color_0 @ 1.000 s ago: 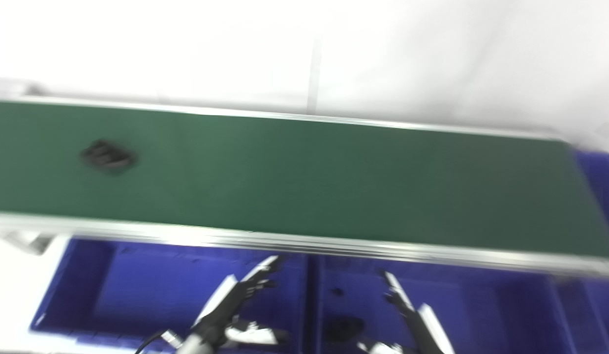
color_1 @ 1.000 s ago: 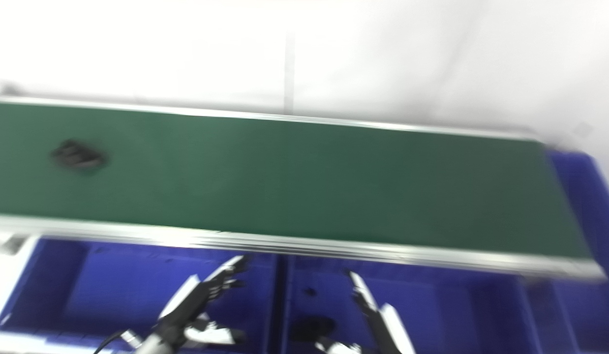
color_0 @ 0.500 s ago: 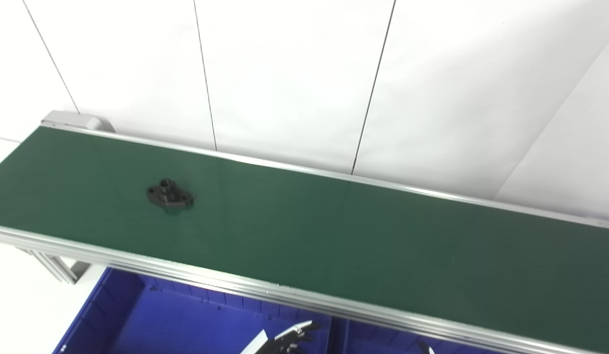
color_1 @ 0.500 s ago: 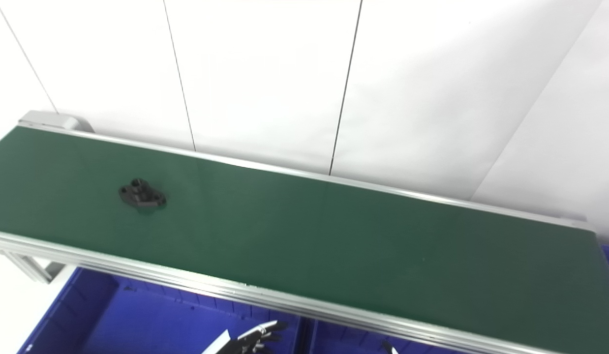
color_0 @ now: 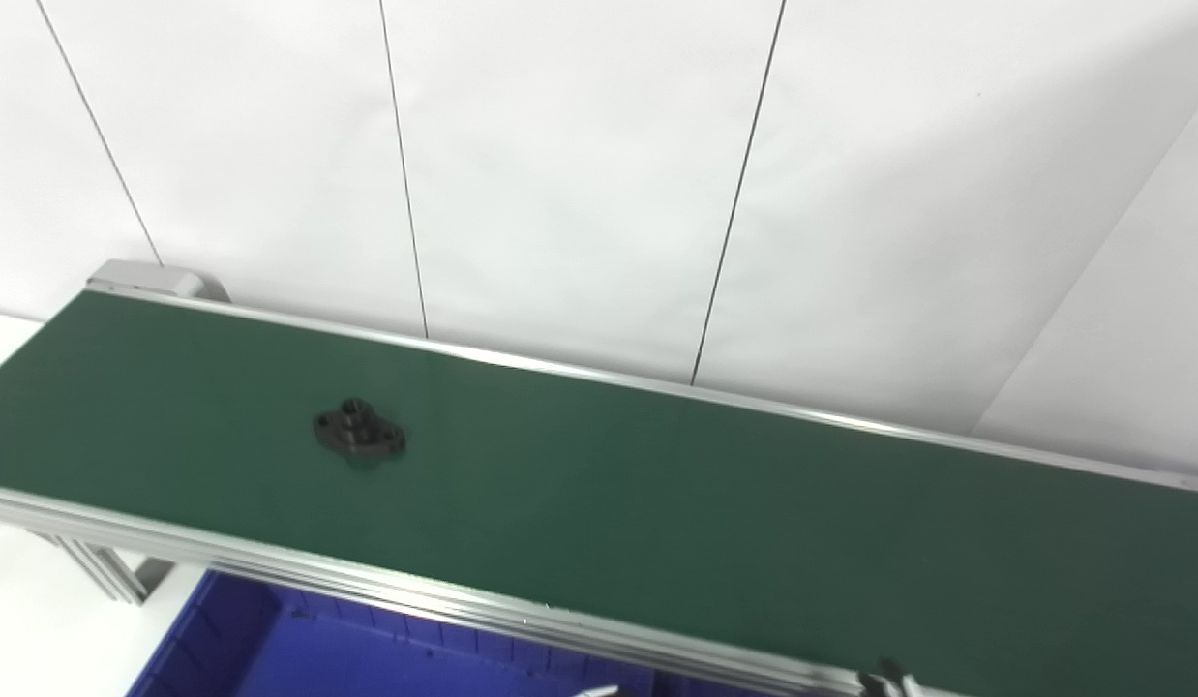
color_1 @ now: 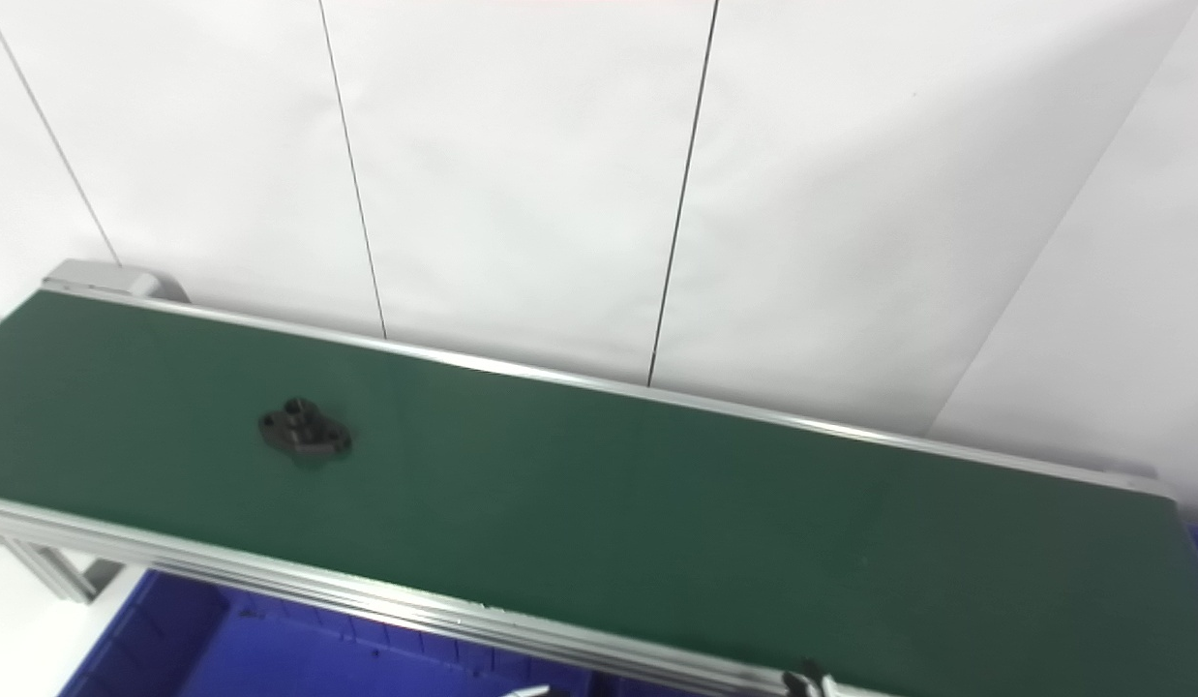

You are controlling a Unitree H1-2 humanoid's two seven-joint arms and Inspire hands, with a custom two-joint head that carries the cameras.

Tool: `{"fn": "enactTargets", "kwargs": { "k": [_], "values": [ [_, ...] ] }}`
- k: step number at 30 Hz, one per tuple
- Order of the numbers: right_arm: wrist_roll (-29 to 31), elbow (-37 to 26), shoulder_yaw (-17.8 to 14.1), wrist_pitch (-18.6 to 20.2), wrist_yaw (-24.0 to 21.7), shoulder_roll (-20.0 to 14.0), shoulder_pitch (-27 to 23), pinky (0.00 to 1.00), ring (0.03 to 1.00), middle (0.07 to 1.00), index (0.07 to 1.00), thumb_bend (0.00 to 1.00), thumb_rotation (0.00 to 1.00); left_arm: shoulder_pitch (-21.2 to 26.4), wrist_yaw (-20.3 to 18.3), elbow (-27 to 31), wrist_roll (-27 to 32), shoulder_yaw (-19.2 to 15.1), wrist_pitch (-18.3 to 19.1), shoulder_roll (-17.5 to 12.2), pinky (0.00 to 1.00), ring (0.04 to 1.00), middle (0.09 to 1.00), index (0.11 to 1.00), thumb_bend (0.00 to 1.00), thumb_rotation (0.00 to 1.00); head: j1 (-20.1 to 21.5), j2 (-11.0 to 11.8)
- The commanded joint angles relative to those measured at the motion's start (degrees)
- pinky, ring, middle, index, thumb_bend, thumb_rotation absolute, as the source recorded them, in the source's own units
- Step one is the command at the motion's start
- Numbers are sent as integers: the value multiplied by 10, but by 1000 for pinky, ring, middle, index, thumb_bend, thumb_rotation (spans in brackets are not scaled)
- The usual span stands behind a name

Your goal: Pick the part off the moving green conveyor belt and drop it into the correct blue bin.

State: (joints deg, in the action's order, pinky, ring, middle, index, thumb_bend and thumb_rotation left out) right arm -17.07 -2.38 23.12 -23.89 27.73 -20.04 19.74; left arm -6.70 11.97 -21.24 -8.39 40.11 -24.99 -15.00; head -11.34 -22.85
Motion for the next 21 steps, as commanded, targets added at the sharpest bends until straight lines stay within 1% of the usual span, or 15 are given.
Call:
{"fn": "enactTargets", "kwargs": {
  "k": [1, 5, 9, 10, 12, 15, 19, 20, 21],
  "values": [
    [-10, -55, -12, -30, 21, -6, -17, 556, 679, 744, 892, 819, 527, 11, 17, 5, 2, 5, -19, 1, 770, 860, 902, 868, 936, 496, 0, 0],
    [-2, -120, -40, -30, -7, -5, -36, 539, 654, 723, 866, 816, 487, 16, 34, 0, -6, 13, -19, 1, 769, 856, 895, 864, 940, 504, -3, 0],
    [21, -159, -74, -24, -58, 10, -52, 546, 641, 702, 845, 811, 421, 20, 42, -3, -5, 20, -19, 0, 779, 862, 897, 866, 944, 506, -2, 0],
    [19, -170, -84, -13, -70, 16, -58, 543, 638, 698, 841, 809, 415, 21, 44, -4, -6, 22, -19, 0, 781, 863, 897, 866, 944, 508, 2, 0],
    [10, -184, -102, 3, -89, 27, -69, 587, 623, 672, 822, 808, 437, 22, 48, -4, -6, 25, -19, -2, 790, 870, 900, 869, 939, 502, 6, -1],
    [-5, -198, -126, 23, -120, 42, -87, 612, 618, 654, 816, 807, 452, 24, 49, -4, -6, 29, -19, -4, 794, 875, 904, 873, 930, 501, 14, -2],
    [-18, -214, -144, 65, -171, 51, -110, 644, 641, 649, 815, 822, 487, 24, 48, -4, -2, 28, -19, -4, 781, 870, 904, 871, 935, 500, 17, -2],
    [-22, -219, -147, 78, -183, 51, -115, 642, 648, 655, 821, 831, 525, 24, 50, -4, -3, 29, -19, -4, 777, 867, 902, 869, 940, 504, 17, -2],
    [-30, -222, -149, 90, -196, 51, -122, 641, 648, 656, 822, 832, 531, 25, 52, -5, -4, 29, -19, -4, 777, 866, 902, 869, 941, 505, 17, -2]
  ]
}}
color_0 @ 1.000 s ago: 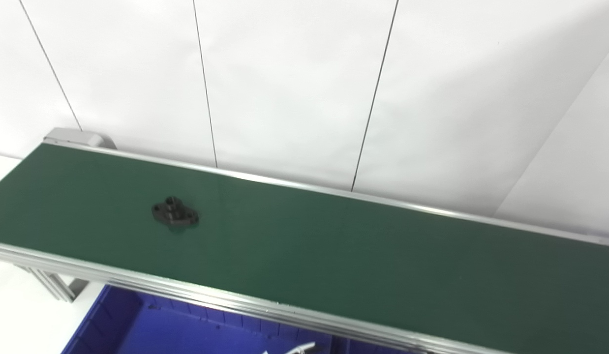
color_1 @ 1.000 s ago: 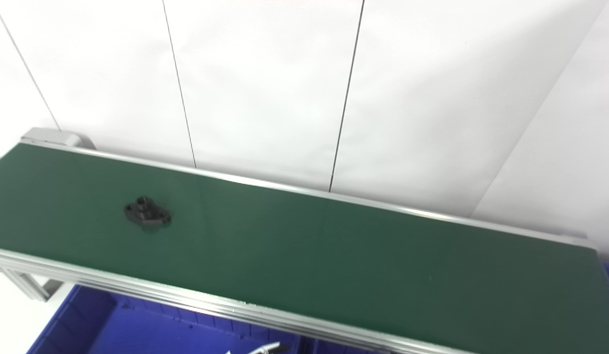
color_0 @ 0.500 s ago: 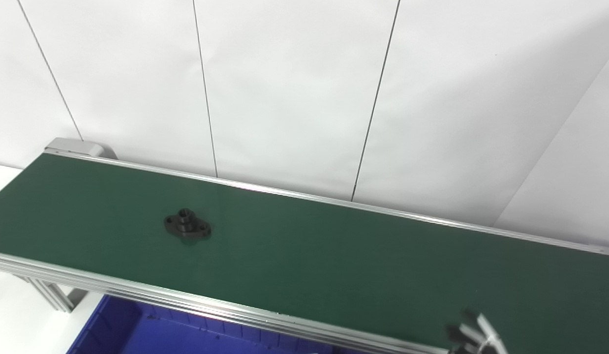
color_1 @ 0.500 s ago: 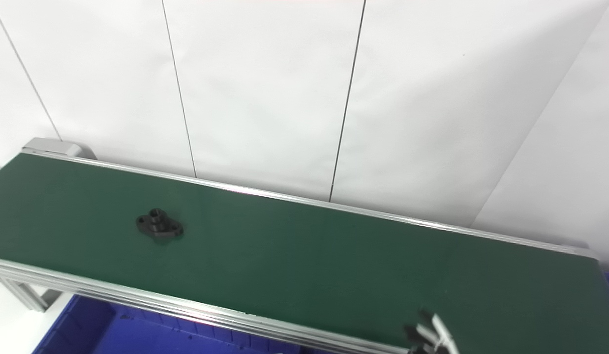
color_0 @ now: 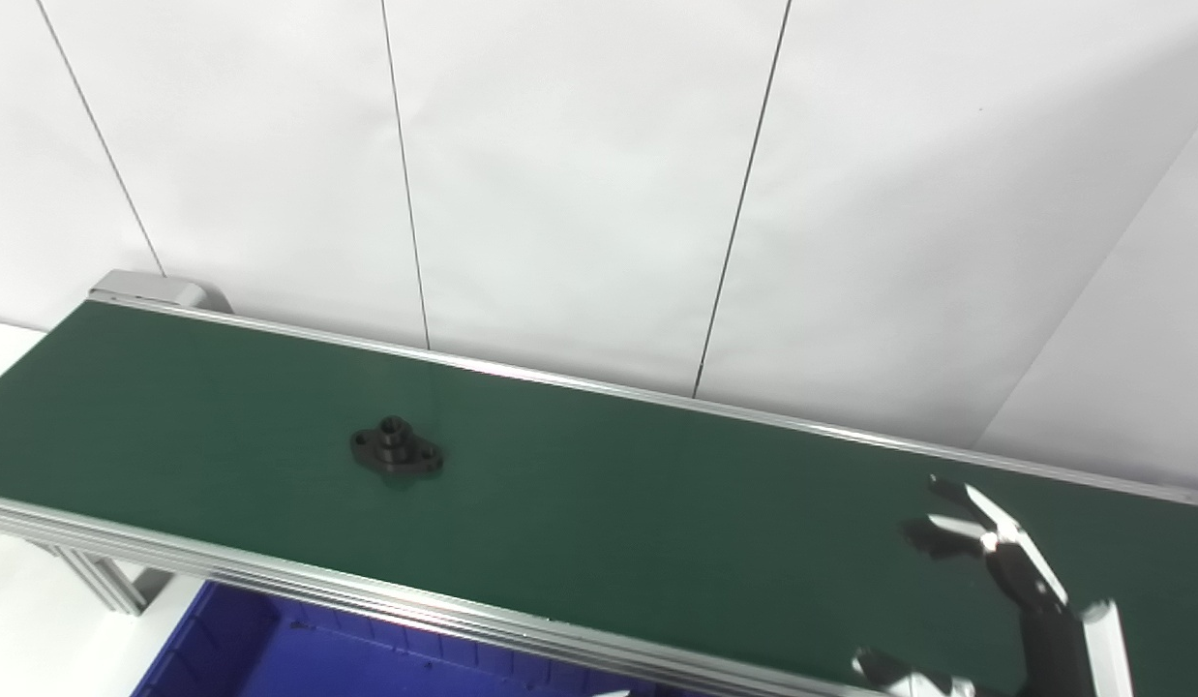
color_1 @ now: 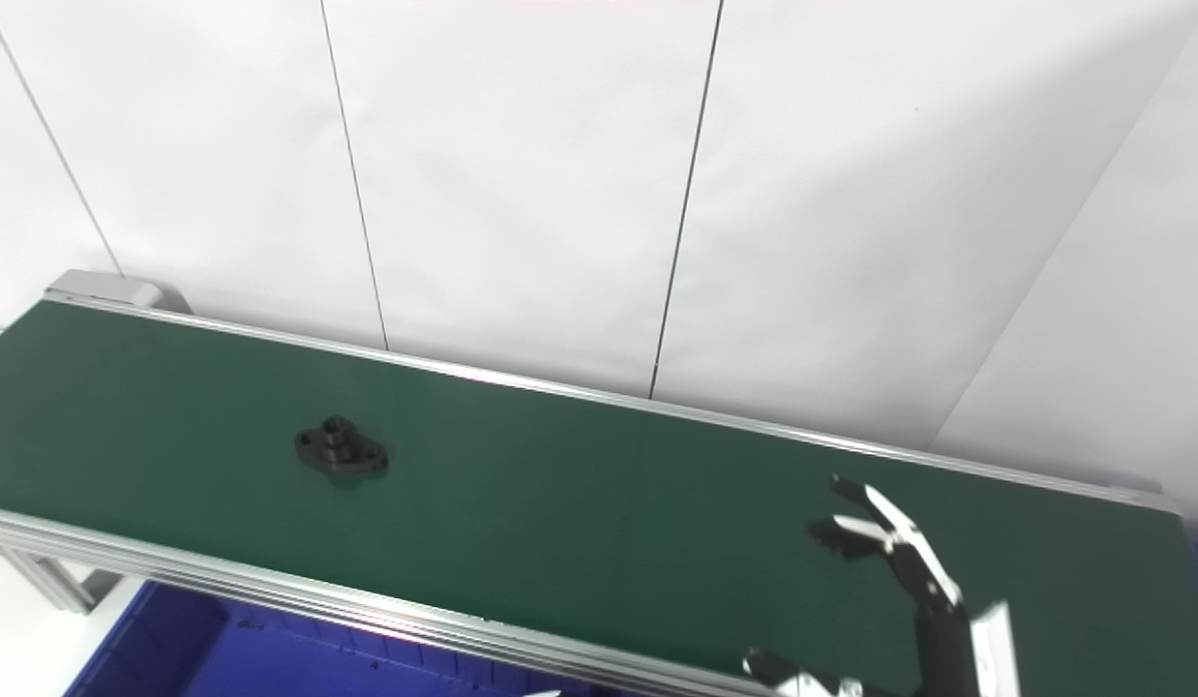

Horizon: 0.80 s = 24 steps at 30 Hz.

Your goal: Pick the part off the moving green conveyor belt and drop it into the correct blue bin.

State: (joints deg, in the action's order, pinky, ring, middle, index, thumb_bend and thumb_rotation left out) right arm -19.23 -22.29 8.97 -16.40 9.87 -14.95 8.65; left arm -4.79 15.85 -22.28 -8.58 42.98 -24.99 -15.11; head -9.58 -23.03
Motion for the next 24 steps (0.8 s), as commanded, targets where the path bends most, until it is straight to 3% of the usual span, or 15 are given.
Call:
{"fn": "enactTargets", "kwargs": {
  "k": [1, 5, 11, 18, 24],
  "values": [
    [-15, -24, -9, 25, -30, -1, -19, 617, 636, 660, 826, 829, 550, 6, 16, 5, -4, 1, -19, -3, 776, 865, 901, 868, 945, 509, -1, 0],
    [-21, -29, -12, 65, -76, 0, -44, 572, 610, 676, 828, 823, 582, 8, 19, 5, -5, 4, -19, -4, 774, 866, 903, 870, 948, 513, 12, -4],
    [-33, 3, -2, 76, -111, 17, -97, 528, 627, 696, 818, 810, 542, 9, 11, 8, 6, 4, -19, -9, 806, 885, 913, 879, 936, 506, 51, -15],
    [-46, 16, 0, 110, -146, 34, -141, 557, 636, 689, 809, 810, 473, 8, -6, 8, 19, -13, -19, -10, 805, 893, 922, 885, 938, 504, 96, -19],
    [-69, 27, 8, 163, -174, 49, -183, 572, 645, 696, 796, 811, 418, 6, -47, 4, 39, -41, -19, -6, 771, 901, 934, 890, 951, 492, 137, -27]
  ]
}}
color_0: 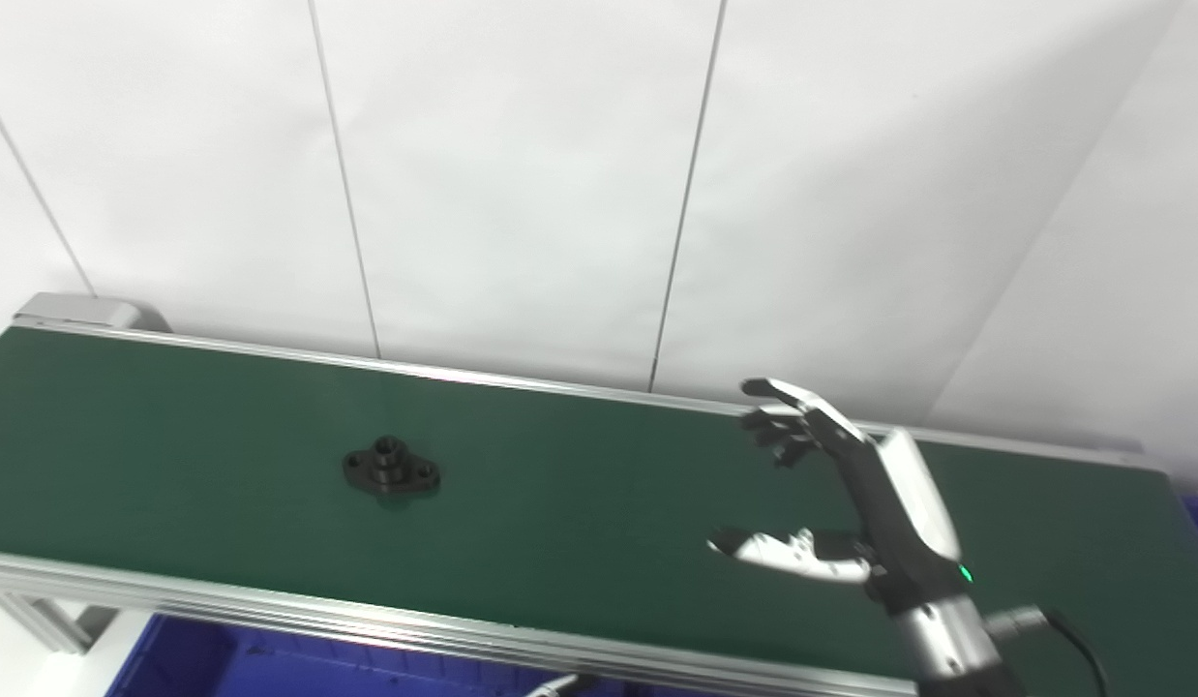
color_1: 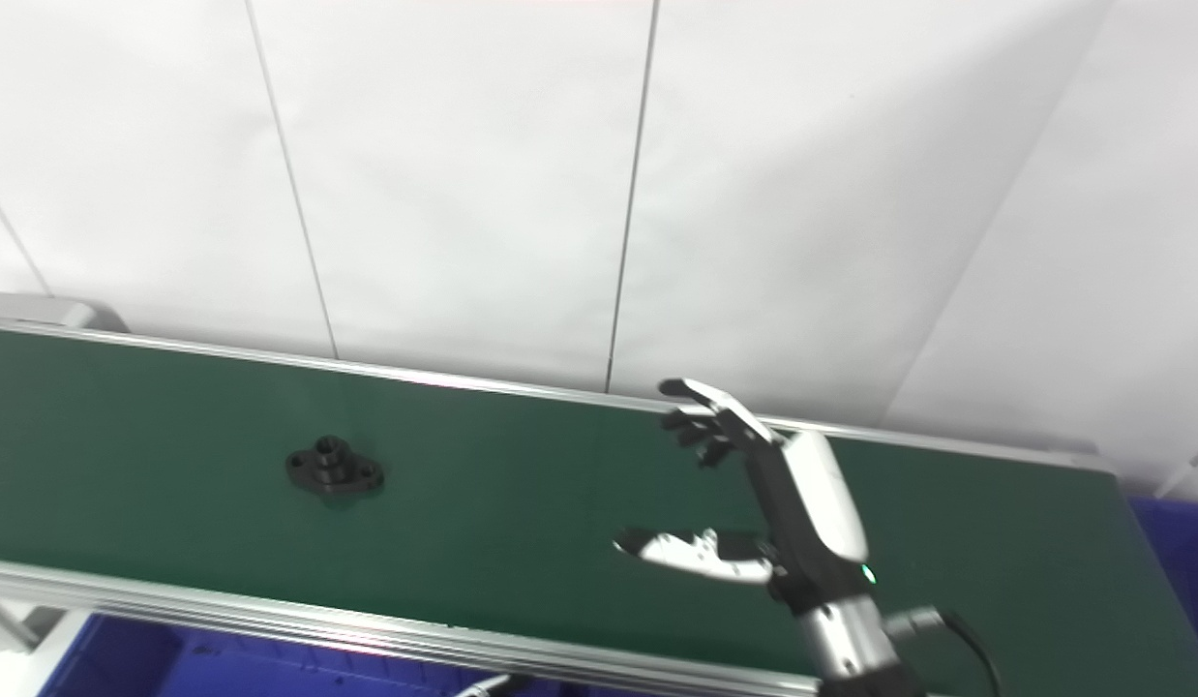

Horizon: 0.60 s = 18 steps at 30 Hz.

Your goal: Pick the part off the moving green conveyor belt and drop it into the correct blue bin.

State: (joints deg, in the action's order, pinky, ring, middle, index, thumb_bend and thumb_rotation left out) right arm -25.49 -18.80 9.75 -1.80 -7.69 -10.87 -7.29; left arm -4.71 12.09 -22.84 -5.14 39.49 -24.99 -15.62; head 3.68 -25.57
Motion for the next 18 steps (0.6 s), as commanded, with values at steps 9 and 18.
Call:
{"fn": "enactTargets", "kwargs": {
  "k": [9, 18],
  "values": [
    [-31, 33, 1, 48, -4, 29, -73, 638, 697, 694, 794, 827, 429, 6, -27, 10, 0, -27, -19, 2, 835, 938, 954, 914, 949, 508, 19, -17],
    [-84, 71, 17, 60, -3, 18, -109, 592, 666, 674, 807, 795, 448, 1, -39, 21, -2, -38, -19, 5, 844, 952, 961, 927, 964, 528, 16, -43]
  ]
}}
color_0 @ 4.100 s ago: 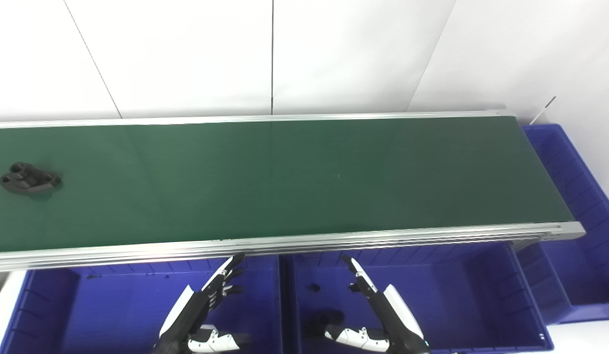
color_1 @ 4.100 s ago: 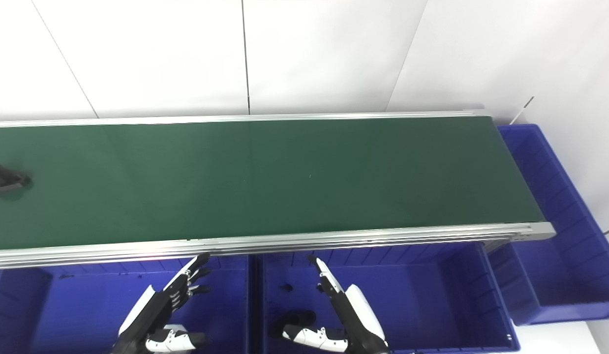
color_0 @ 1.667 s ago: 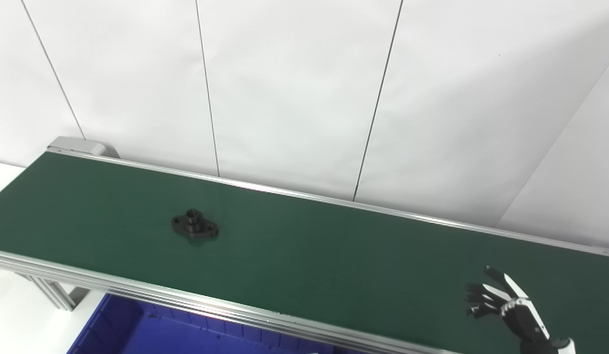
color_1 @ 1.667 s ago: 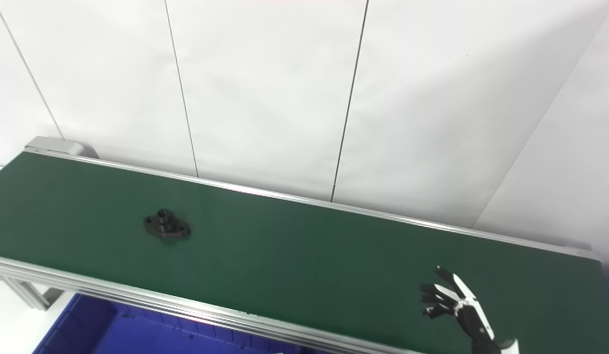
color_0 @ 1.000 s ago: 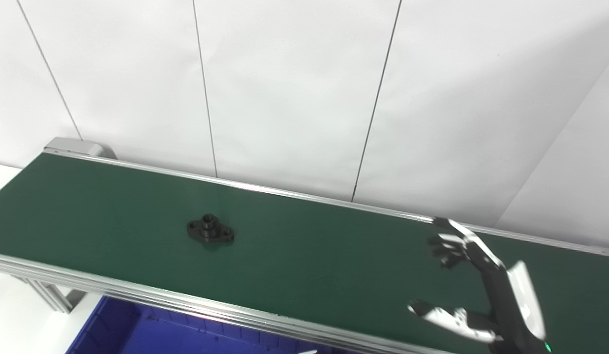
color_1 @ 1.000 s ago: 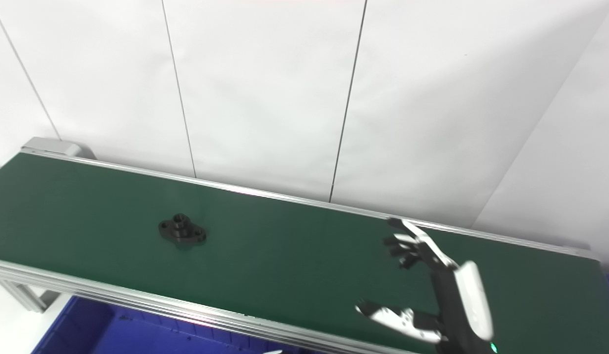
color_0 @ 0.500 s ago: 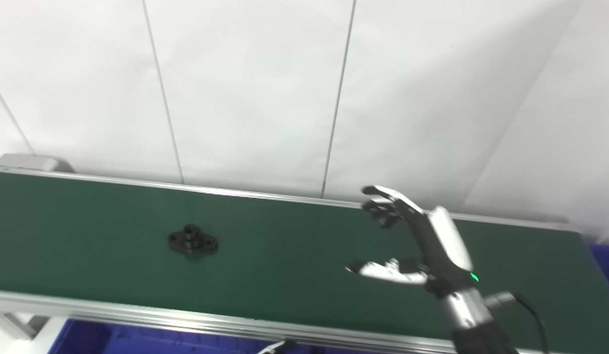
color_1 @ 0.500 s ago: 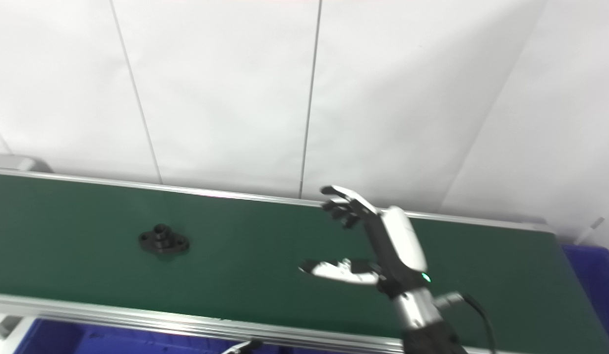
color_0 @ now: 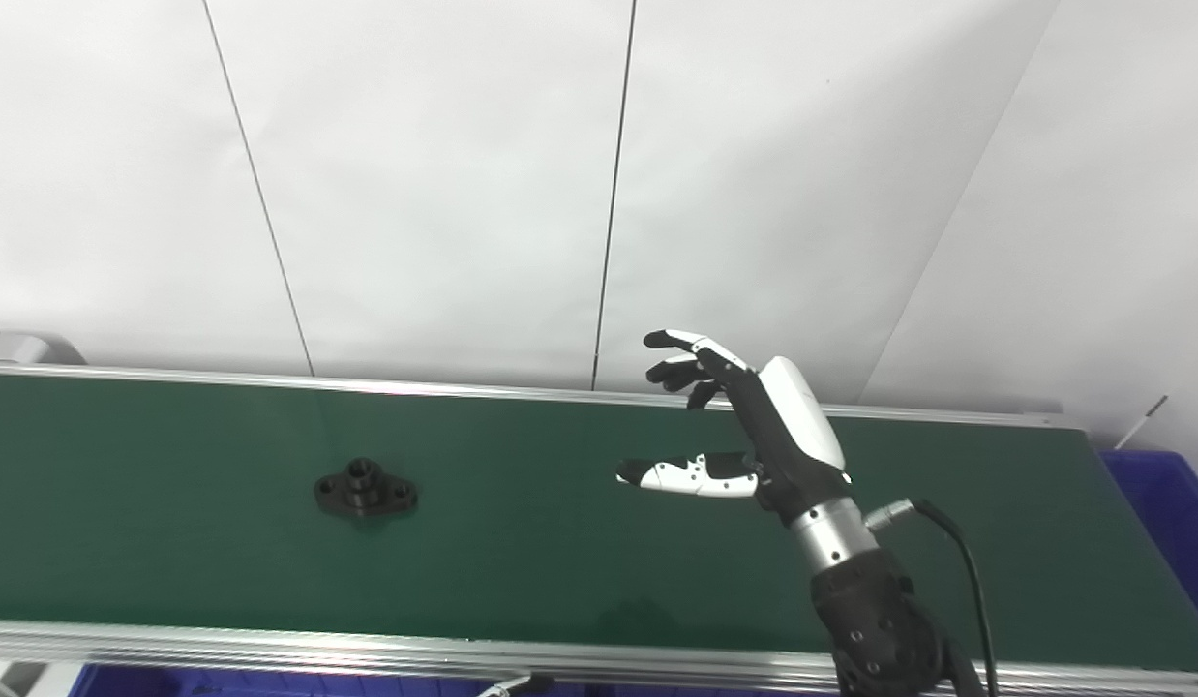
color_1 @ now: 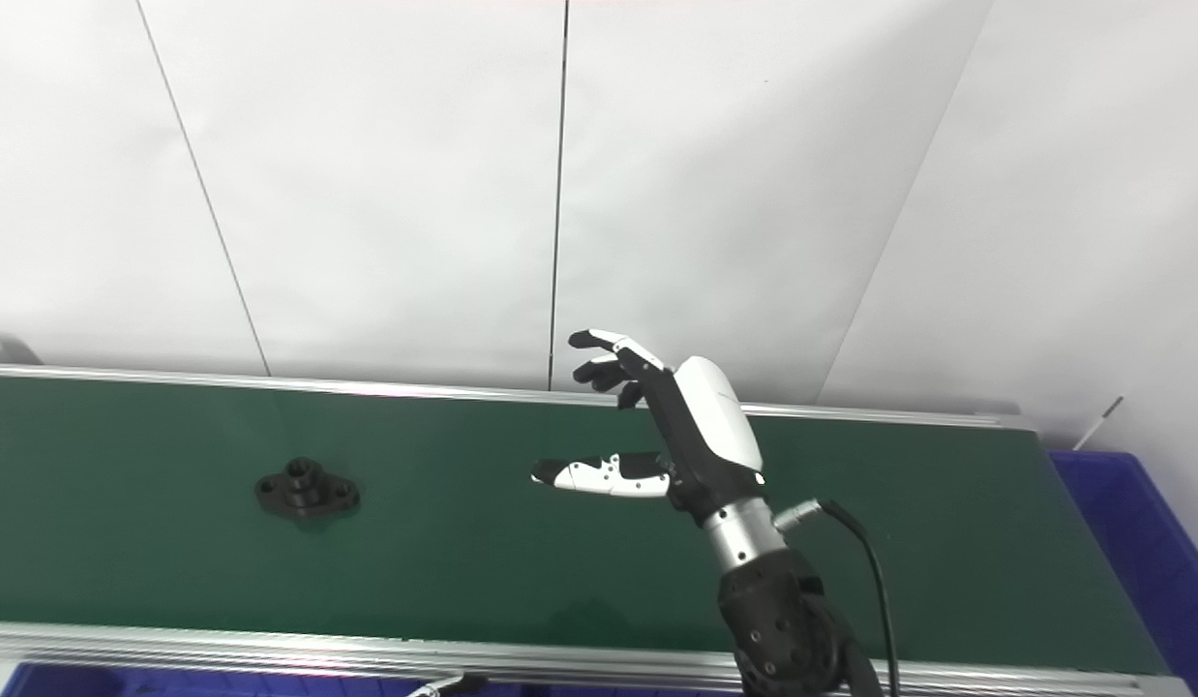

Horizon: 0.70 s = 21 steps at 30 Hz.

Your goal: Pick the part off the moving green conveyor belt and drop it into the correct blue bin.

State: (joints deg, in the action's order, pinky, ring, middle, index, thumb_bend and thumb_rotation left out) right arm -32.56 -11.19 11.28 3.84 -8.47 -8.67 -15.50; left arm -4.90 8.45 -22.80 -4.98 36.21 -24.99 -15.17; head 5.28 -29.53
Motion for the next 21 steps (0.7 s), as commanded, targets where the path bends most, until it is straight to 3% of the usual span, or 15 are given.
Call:
{"fn": "enactTargets", "kwargs": {
  "k": [1, 10, 21],
  "values": [
    [-20, 1, 4, 2, 6, -6, -31, 590, 665, 672, 806, 795, 449, 3, -2, 22, -4, -6, -19, 1, 846, 952, 961, 927, 969, 530, -3, -10],
    [-47, 48, 24, 0, 5, -8, -66, 547, 623, 657, 791, 833, 440, -20, 3, 64, -12, -10, -19, -6, 857, 953, 966, 930, 969, 519, -13, -39],
    [-48, 81, 33, 16, -19, -7, -92, 568, 650, 663, 786, 841, 438, -77, -6, 129, -1, -25, -19, -22, 871, 962, 982, 950, 979, 519, -24, -69]
  ]
}}
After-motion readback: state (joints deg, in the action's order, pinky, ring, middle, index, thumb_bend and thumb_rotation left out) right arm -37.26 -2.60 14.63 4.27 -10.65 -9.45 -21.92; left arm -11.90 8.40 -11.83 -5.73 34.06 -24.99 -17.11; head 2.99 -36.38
